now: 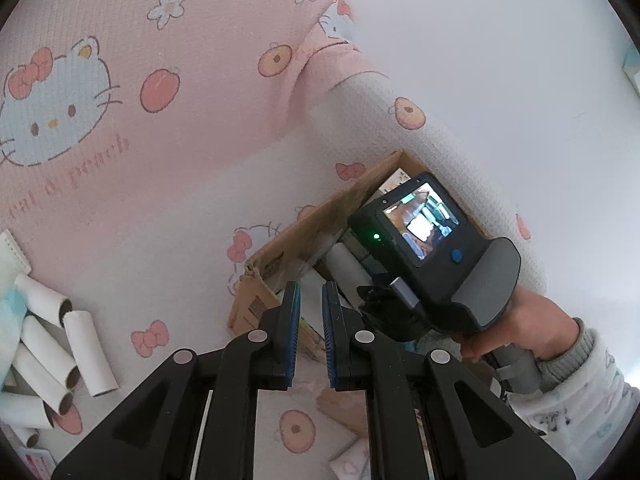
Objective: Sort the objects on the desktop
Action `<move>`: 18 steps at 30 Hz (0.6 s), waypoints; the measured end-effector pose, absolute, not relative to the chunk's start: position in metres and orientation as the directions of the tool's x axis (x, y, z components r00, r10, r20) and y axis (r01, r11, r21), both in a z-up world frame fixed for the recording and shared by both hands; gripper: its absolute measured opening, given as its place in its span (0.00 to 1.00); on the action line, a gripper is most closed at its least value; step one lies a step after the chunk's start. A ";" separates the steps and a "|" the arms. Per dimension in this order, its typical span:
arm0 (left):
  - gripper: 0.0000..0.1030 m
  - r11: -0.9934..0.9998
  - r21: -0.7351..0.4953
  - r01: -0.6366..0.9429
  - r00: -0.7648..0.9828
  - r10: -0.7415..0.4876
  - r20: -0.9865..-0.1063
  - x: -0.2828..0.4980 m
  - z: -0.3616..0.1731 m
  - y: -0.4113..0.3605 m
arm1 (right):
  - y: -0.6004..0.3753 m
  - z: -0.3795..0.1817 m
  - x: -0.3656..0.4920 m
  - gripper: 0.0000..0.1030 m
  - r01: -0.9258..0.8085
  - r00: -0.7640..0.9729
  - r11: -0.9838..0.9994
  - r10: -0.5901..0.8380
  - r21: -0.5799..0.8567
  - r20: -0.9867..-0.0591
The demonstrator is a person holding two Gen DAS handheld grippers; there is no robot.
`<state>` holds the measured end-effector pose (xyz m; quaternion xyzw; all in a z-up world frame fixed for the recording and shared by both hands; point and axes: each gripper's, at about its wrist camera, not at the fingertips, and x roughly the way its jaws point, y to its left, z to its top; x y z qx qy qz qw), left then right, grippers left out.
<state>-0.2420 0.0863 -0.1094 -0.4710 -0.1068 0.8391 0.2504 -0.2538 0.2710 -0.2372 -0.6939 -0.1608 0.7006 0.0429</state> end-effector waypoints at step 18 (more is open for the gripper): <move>0.13 -0.820 -0.491 -0.294 -0.409 0.572 -0.711 -0.245 -0.106 0.085 | 0.289 -0.231 -0.235 0.14 0.074 0.023 -0.974 0.217 -0.215 -0.976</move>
